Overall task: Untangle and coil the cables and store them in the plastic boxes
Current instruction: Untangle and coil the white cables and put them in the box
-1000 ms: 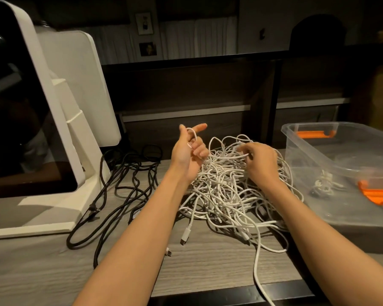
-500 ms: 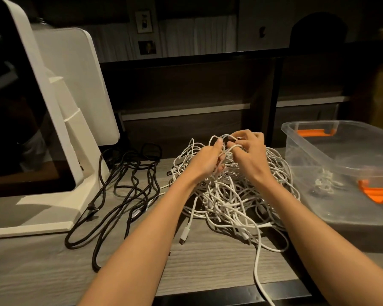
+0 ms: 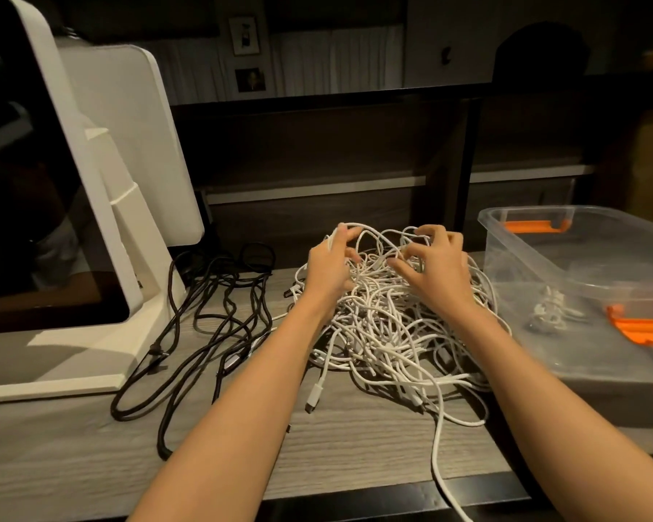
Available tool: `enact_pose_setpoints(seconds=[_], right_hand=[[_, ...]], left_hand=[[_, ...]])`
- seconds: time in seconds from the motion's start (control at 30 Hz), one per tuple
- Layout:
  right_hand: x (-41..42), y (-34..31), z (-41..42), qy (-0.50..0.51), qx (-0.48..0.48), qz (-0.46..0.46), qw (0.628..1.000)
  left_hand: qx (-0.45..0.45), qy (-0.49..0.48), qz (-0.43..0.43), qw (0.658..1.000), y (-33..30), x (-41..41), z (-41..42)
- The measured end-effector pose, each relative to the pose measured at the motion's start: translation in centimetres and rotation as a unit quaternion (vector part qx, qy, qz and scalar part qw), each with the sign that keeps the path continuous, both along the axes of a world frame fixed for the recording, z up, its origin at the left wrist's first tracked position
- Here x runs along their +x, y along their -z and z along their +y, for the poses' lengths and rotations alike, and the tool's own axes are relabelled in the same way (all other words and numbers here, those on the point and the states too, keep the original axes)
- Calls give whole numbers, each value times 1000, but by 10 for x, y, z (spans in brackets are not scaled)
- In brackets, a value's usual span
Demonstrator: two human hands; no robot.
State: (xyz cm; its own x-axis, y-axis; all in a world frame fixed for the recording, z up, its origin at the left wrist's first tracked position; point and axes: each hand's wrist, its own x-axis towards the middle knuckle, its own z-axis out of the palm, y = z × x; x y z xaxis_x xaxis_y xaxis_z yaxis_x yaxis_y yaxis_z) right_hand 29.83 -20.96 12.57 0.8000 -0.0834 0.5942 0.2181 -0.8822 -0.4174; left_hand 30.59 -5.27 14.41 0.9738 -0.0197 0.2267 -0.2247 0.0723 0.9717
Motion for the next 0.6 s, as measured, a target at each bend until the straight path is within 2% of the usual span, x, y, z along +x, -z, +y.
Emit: enact_pose_setpoints(seconds=[0.13, 0.33, 0.47, 0.6], right_hand=[[2, 4, -3, 33, -38, 86, 995], [2, 5, 0, 80, -76, 70, 991], [2, 8, 1, 81, -96, 47, 991], [0, 7, 2, 32, -57, -41, 997]], left_hand=[[-207, 64, 61, 974, -2, 0, 5], [-366, 110, 151, 912, -3, -2, 4], [-331, 75, 184, 923, -8, -4, 5], [-175, 38, 114, 977, -8, -3, 4]])
